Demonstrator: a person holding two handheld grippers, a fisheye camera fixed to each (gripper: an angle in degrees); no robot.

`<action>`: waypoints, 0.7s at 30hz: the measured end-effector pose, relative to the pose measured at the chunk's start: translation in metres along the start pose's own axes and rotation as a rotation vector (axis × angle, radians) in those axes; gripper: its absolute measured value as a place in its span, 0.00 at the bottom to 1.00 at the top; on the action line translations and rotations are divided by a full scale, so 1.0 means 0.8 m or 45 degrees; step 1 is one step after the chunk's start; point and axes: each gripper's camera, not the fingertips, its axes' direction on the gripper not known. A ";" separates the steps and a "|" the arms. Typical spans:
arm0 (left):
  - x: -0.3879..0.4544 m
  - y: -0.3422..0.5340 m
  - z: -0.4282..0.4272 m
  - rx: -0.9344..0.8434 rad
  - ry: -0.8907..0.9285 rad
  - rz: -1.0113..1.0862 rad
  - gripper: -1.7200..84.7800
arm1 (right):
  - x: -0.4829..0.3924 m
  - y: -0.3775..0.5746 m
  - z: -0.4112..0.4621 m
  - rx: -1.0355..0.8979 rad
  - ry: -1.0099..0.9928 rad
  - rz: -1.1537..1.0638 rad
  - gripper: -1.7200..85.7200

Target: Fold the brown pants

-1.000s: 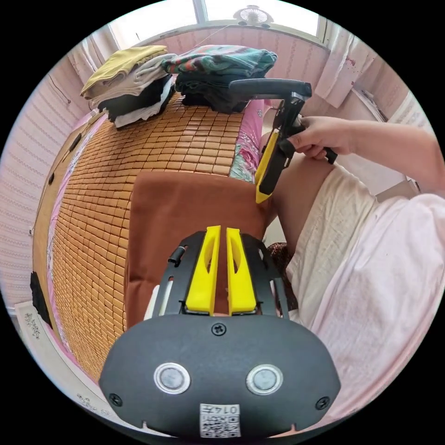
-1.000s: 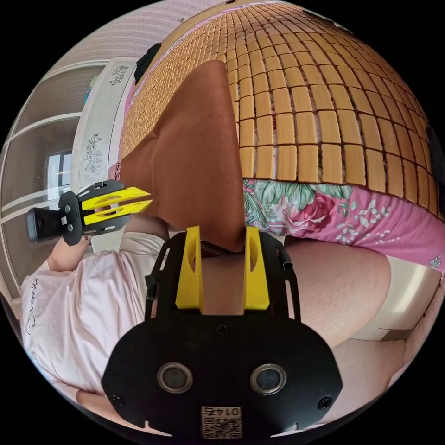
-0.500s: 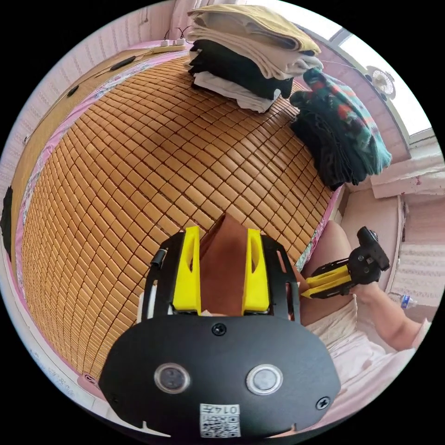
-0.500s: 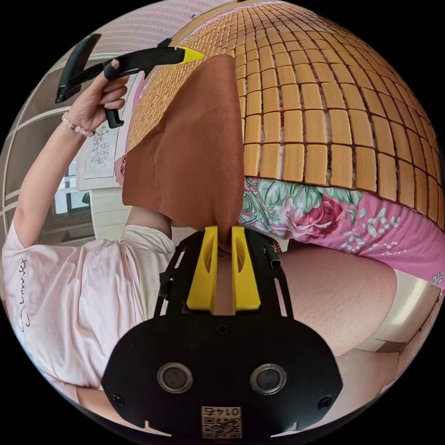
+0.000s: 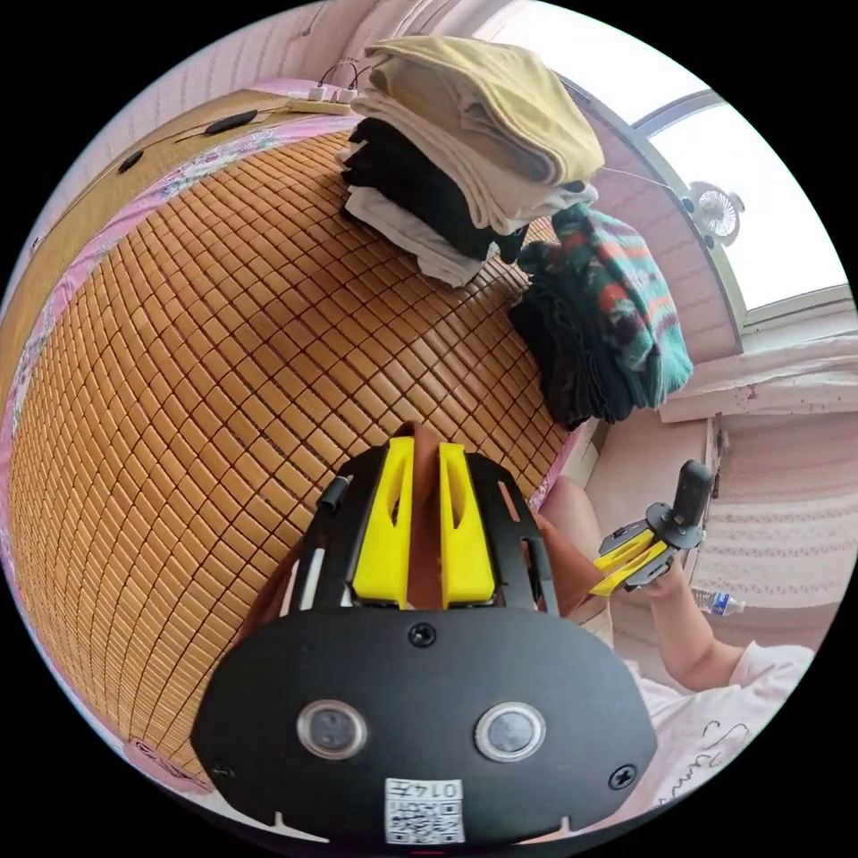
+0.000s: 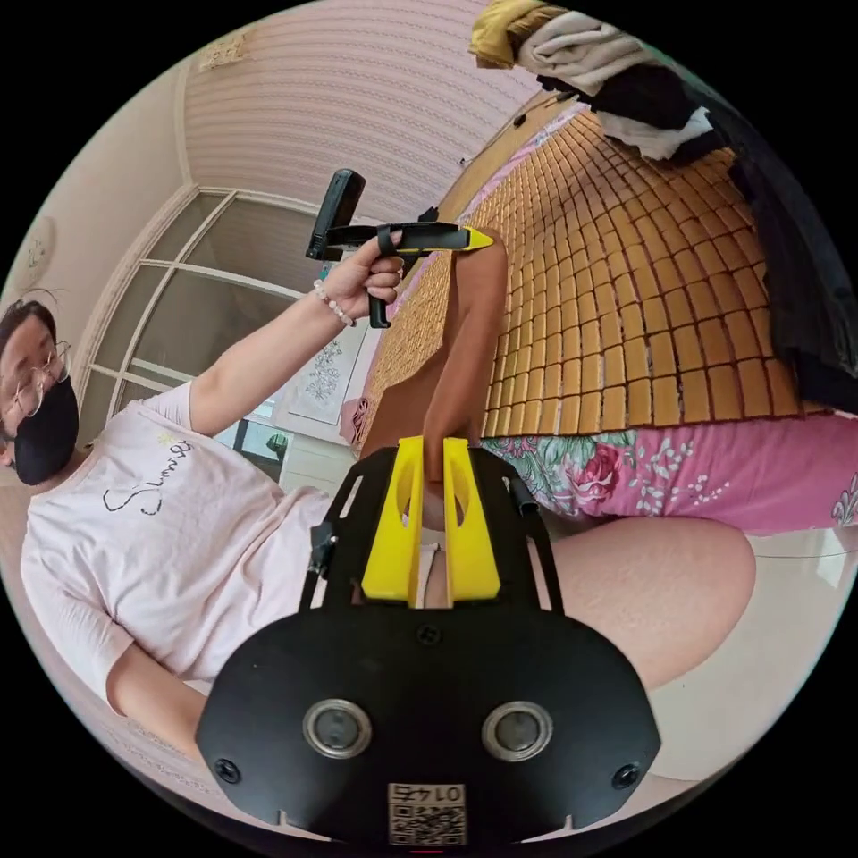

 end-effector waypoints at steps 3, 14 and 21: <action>0.005 0.015 -0.089 0.194 0.086 0.052 0.08 | -0.049 -0.010 -0.042 0.119 0.007 -0.061 0.05; -0.148 0.358 -0.314 0.508 -0.001 -0.334 0.08 | -0.258 -0.066 0.284 -0.682 0.042 -0.558 0.07; -0.206 0.610 -0.321 0.520 -0.026 -0.811 0.07 | -0.252 -0.044 0.466 -1.004 0.344 -0.620 0.04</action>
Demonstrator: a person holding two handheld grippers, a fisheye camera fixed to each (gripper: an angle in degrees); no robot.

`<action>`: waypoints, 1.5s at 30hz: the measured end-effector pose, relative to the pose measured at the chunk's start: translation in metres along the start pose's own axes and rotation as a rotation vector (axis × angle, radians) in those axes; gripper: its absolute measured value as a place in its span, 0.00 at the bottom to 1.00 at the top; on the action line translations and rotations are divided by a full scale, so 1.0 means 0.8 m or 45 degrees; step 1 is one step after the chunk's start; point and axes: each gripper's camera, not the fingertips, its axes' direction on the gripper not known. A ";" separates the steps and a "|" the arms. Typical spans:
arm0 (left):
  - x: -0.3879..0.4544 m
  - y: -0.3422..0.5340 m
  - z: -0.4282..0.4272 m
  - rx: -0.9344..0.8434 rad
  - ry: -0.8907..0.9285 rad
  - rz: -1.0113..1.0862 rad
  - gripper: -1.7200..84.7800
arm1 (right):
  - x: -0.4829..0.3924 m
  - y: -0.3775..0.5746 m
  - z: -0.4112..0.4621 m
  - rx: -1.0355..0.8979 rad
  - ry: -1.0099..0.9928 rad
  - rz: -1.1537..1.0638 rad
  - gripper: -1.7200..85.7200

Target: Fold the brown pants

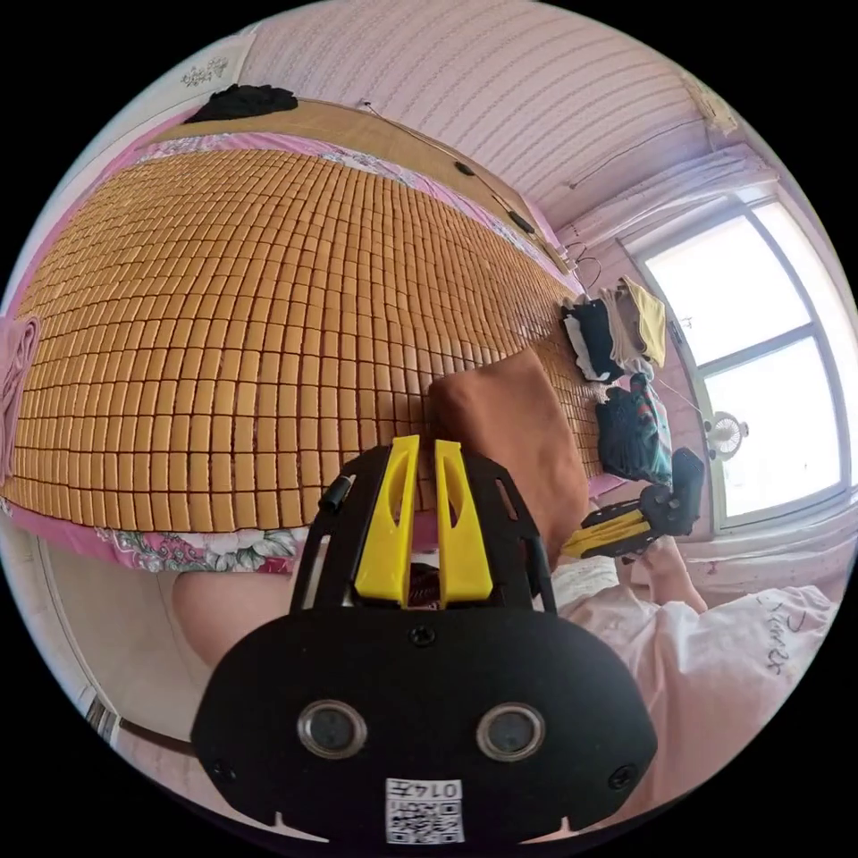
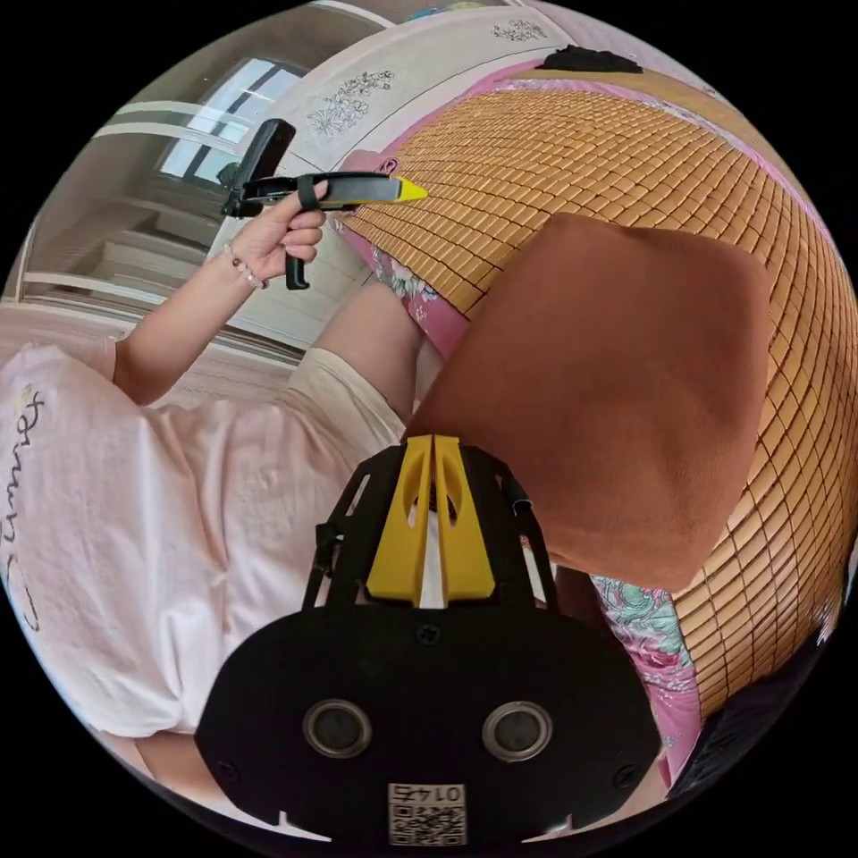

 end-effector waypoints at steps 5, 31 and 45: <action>-0.002 0.027 0.015 -0.029 0.230 -0.085 0.17 | 0.050 -0.016 -0.043 0.211 0.287 0.228 0.18; -0.120 0.154 -0.247 0.710 0.390 -0.333 0.10 | -0.189 -0.362 0.021 0.099 0.481 -0.767 0.09; -0.373 0.139 -0.599 1.172 -0.368 -0.788 0.12 | -0.357 -1.013 0.166 0.083 -0.070 -0.602 0.11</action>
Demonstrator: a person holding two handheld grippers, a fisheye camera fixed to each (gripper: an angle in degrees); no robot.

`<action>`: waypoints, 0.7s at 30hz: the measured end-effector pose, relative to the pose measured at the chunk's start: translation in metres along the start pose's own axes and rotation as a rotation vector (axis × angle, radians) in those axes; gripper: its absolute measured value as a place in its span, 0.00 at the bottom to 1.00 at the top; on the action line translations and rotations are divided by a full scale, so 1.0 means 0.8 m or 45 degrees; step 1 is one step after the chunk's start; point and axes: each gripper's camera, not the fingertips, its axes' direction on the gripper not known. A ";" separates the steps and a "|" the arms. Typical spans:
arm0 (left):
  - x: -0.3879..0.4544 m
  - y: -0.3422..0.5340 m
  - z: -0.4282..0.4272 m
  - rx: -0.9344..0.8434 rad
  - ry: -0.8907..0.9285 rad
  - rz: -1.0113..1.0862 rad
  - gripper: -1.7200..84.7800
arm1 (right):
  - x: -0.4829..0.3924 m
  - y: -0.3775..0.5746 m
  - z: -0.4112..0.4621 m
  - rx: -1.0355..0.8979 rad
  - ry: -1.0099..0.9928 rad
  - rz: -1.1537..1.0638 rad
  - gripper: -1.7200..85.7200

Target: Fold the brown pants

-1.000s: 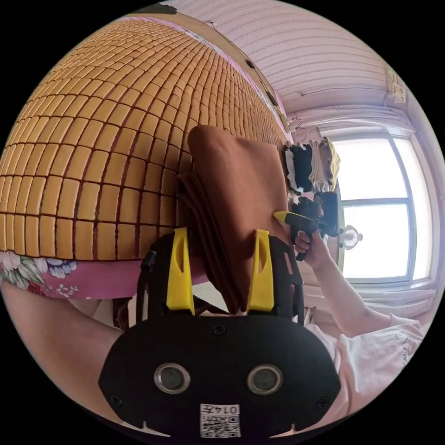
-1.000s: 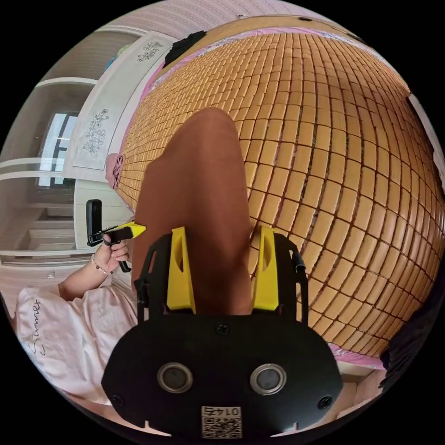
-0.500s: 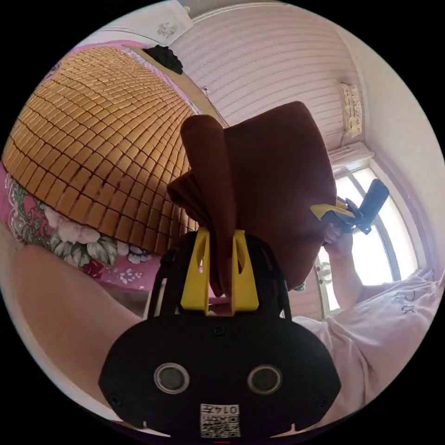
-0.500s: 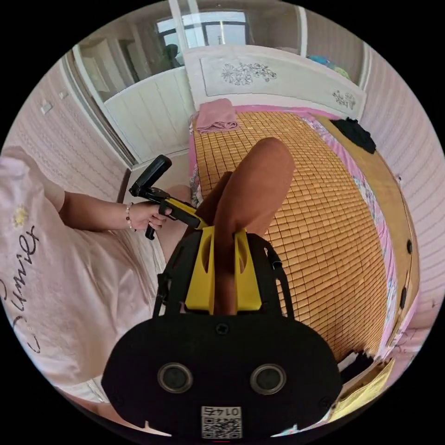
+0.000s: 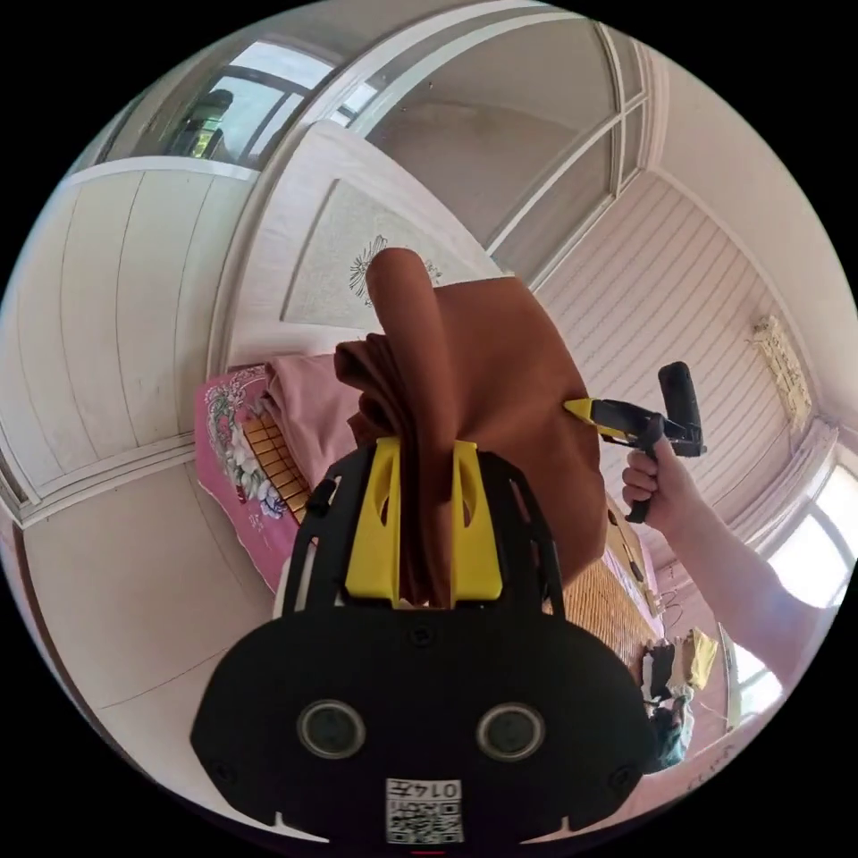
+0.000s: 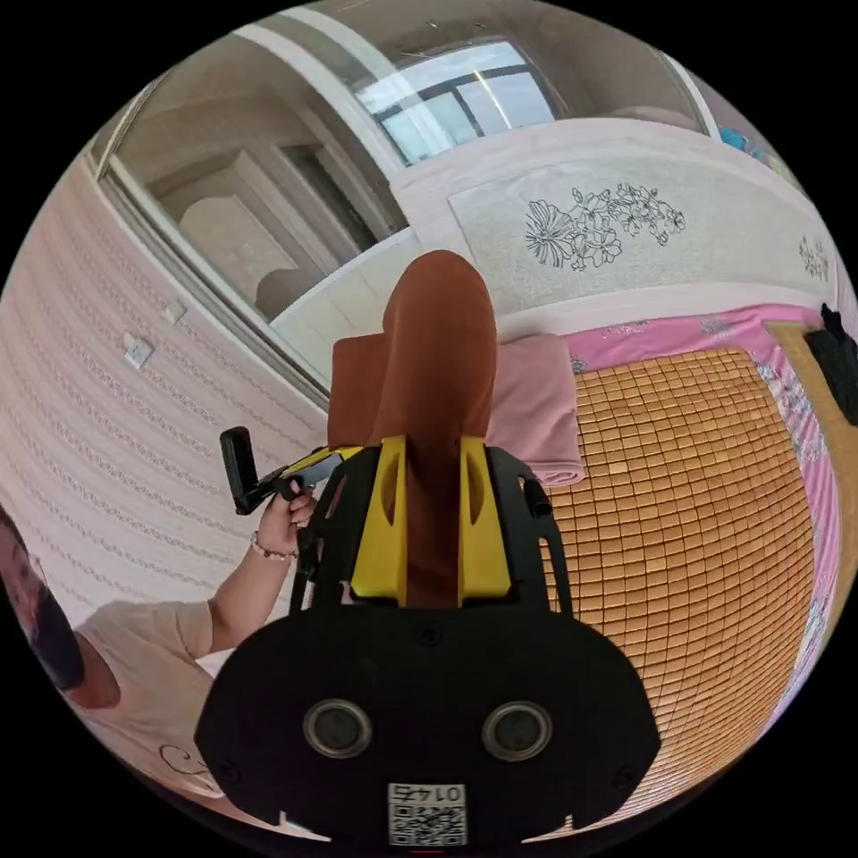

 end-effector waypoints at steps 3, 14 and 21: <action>-0.056 -0.020 0.104 -0.184 -0.395 -0.065 0.11 | 0.041 -0.020 0.033 -0.015 0.133 0.178 0.09; -0.031 0.173 0.092 -0.230 -0.365 0.291 0.10 | 0.060 0.401 -0.017 -0.425 0.509 0.053 0.06; 0.185 0.463 0.001 -0.214 0.070 0.910 0.09 | -0.028 0.741 -0.175 -0.374 0.964 0.721 0.08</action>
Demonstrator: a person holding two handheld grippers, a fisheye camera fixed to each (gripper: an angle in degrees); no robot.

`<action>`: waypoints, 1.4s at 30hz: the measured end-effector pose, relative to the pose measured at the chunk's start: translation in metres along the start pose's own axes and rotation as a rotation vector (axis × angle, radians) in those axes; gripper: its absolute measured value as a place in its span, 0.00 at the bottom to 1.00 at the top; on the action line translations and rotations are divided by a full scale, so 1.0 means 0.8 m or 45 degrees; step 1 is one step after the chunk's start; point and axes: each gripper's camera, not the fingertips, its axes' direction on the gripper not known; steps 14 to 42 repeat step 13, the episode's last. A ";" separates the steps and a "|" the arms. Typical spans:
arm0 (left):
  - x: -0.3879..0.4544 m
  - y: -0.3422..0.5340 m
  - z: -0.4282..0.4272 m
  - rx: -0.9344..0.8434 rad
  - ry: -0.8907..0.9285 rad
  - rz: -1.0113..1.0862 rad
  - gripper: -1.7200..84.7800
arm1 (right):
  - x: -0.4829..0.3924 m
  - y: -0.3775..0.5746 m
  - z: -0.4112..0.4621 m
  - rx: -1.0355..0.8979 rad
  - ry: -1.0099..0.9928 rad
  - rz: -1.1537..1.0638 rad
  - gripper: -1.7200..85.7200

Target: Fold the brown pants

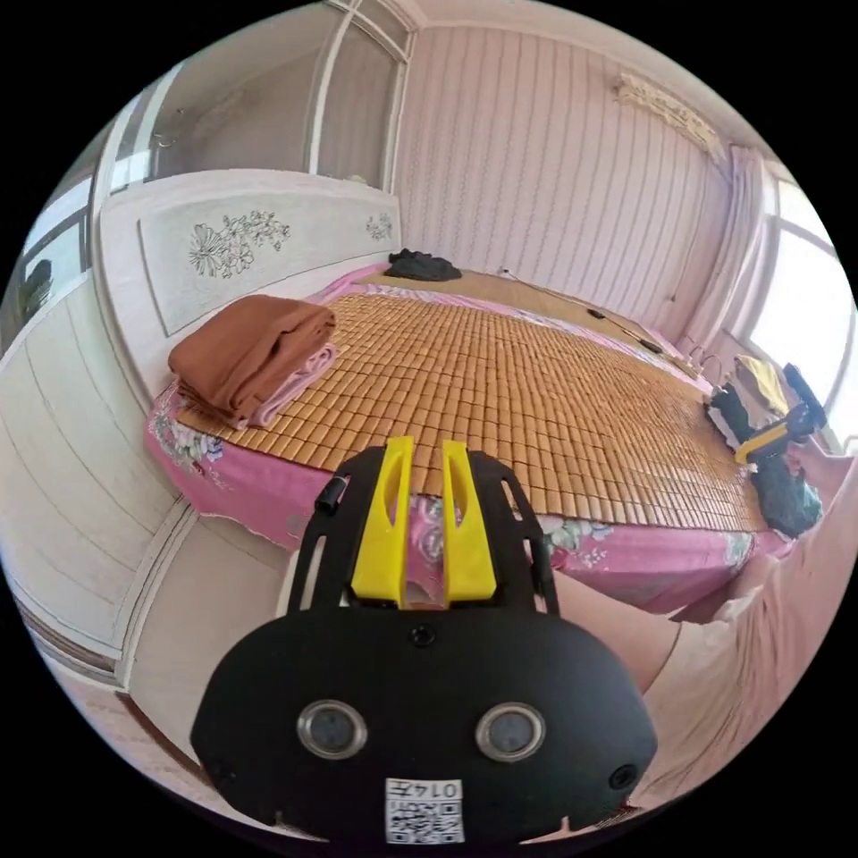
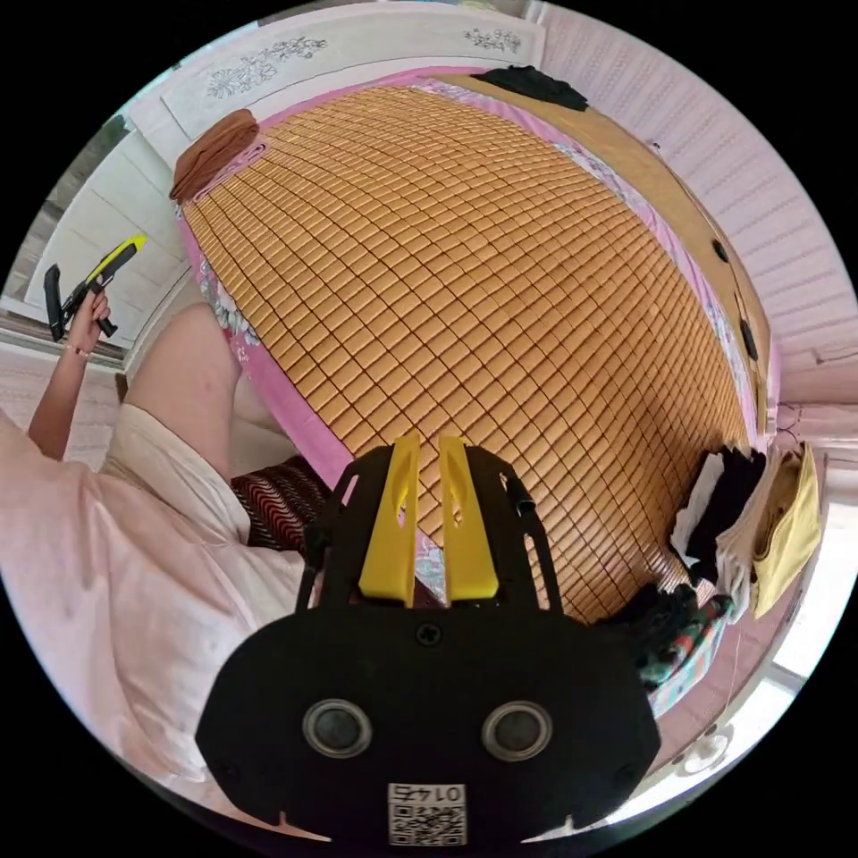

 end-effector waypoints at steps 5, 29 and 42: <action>0.226 -0.009 0.023 0.060 0.631 0.288 0.09 | 0.076 0.162 -0.045 0.133 0.247 0.390 0.18; 0.541 -0.011 0.060 -0.048 1.014 0.950 0.11 | 0.179 0.370 -0.101 0.286 0.472 0.906 0.20; 0.541 -0.011 0.060 -0.048 1.014 0.950 0.11 | 0.179 0.370 -0.101 0.286 0.472 0.906 0.20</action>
